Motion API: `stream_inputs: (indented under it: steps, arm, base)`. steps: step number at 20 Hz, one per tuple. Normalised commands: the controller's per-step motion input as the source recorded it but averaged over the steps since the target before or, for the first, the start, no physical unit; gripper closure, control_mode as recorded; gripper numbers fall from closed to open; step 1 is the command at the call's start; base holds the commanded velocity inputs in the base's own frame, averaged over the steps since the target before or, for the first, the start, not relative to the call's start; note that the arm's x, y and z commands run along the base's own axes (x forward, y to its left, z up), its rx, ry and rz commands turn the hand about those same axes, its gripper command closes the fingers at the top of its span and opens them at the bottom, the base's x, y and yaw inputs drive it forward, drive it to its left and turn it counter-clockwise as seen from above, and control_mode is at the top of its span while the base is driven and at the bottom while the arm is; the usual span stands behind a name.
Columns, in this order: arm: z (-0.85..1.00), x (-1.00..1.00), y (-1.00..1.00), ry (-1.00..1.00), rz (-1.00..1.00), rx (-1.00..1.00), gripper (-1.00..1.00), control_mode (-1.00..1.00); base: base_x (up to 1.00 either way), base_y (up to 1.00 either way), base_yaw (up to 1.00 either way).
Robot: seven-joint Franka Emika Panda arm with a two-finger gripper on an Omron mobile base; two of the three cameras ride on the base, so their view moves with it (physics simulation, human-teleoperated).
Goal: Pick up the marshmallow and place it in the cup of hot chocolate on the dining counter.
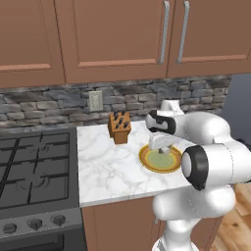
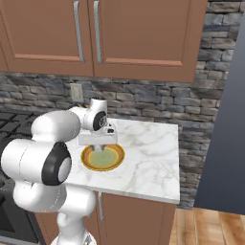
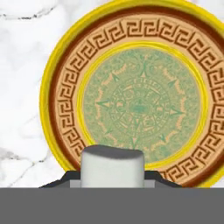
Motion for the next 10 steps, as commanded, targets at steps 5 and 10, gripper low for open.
stream_inputs:
  steps: [5, 10]
  arm:
    - [0.64, -0.67, 0.02, 0.0, 0.0, 0.0, 1.0, -1.0]
    - [0.52, -0.73, 0.0, 0.0, 0.0, 0.01, 1.0, -1.0]
  base:
    - [0.0, 0.0, 0.0]
    - [0.0, 0.0, 0.0]
